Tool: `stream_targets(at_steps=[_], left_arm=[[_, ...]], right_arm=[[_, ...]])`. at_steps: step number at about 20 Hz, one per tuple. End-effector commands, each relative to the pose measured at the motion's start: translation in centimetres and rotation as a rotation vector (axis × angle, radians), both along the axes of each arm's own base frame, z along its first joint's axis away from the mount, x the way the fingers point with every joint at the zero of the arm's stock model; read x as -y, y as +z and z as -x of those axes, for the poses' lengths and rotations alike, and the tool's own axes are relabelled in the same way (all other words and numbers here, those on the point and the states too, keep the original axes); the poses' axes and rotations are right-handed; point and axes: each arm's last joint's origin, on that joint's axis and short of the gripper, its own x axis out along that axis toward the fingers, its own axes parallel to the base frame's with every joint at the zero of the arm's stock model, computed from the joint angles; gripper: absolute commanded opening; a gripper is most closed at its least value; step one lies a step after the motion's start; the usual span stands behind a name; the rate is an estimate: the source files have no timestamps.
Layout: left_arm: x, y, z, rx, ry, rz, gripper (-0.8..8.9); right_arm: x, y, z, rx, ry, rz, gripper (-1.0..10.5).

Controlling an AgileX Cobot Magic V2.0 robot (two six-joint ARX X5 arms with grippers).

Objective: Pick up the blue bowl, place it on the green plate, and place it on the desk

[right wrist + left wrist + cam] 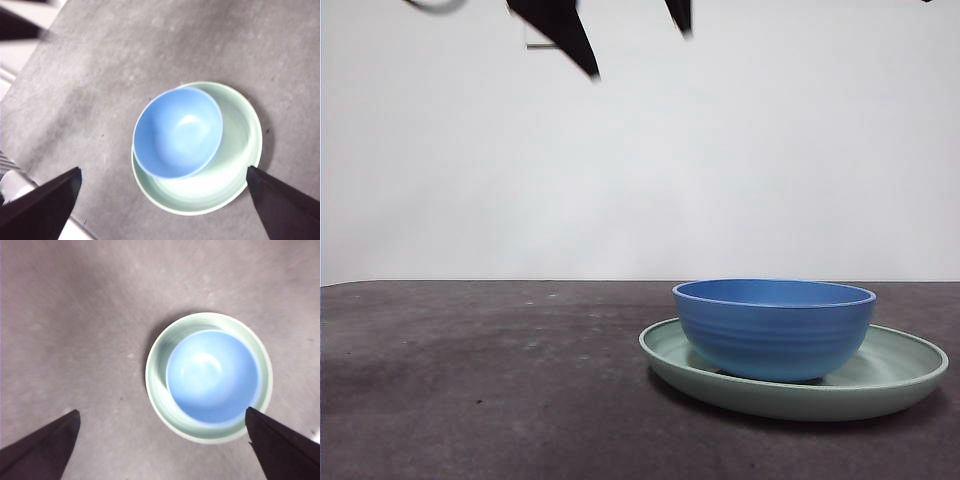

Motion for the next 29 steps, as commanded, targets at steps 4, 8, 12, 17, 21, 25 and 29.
stream_targets(at_steps=[4,8,12,17,21,25,29], left_arm=[[-4.0,3.1,4.5,0.140,-0.024,0.088,5.33],[-8.1,0.6,8.6,0.222,-0.023,0.136,5.33],[-11.1,-2.6,12.3,0.354,-0.091,0.243,5.32],[-12.6,-7.3,14.2,0.301,-0.090,0.308,5.31],[-12.7,-7.7,14.5,0.263,-0.084,0.314,5.31],[-12.8,-7.5,14.8,0.257,-0.095,0.331,5.31],[-13.0,-7.8,14.9,0.229,-0.094,0.310,5.31]], right_arm=[[0.0,0.2,0.0,-0.006,0.011,0.004,5.3],[0.0,0.2,0.0,-0.006,0.011,0.004,5.3],[0.0,0.2,0.0,-0.006,0.010,0.005,5.3],[0.0,0.2,0.0,-0.007,0.007,0.007,5.3],[0.3,-0.3,-0.1,-0.073,-0.098,0.089,5.3],[0.4,-1.7,-2.1,-0.174,-0.130,0.139,5.3],[0.6,-4.1,-5.1,-0.291,-0.153,0.231,4.8]])
